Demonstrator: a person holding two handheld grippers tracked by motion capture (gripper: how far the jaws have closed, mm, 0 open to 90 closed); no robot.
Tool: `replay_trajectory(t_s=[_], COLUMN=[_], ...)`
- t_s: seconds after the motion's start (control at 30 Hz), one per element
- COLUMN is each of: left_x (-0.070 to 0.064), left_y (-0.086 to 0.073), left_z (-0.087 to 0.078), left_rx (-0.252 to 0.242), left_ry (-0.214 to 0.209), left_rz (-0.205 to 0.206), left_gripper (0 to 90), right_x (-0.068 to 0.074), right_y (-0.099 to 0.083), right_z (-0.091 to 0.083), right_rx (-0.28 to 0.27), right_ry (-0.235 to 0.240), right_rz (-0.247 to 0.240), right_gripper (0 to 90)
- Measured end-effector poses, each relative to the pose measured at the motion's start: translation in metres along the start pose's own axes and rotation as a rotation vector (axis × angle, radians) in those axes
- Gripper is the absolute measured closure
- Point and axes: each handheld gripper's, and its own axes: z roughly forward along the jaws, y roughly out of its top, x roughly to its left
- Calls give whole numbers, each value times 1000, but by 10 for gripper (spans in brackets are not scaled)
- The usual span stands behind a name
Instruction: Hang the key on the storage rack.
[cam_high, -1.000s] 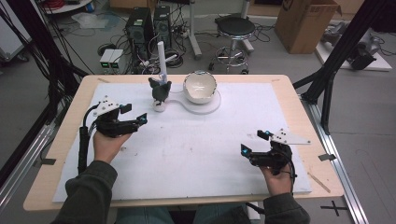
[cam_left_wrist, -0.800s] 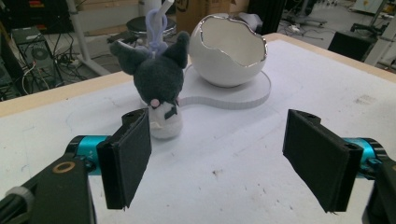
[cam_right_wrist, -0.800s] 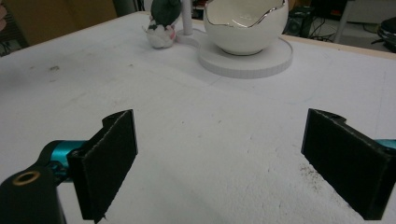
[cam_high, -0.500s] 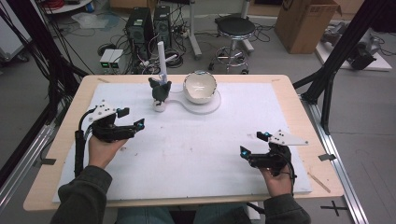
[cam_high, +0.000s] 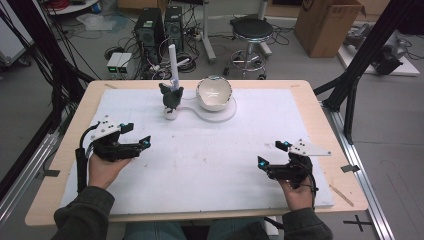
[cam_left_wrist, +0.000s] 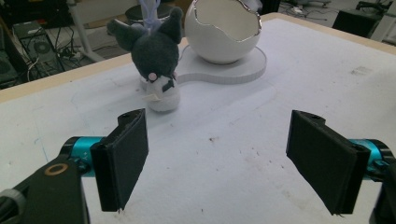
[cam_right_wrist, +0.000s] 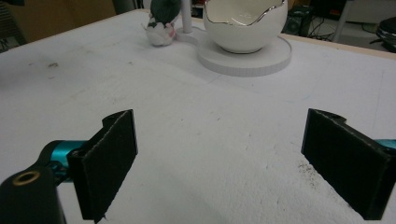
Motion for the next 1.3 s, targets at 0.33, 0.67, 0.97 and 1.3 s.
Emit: replay_trajectory(t_s=[0.33,0.67,0.97,1.3], left_x=[-8,-12,-17,-18], left_y=[-12,-21,-30,-40], left_z=[-14,-24,-32,-39], left_rx=[-3,-7,-4,-6], left_ry=[-17,-22,-17,-2], left_rz=[16,10,17,10], left_gripper=[214,207,203,205], right_x=[0,-1,-1,-1], right_y=[0,0,0,1], right_z=[0,-1,-2,-2], right_rx=[11,5,10,5], right_ry=[0,-12,-15,-12], right_rz=[-5,-12,-10,-17], right_gripper=[100,100,100,100])
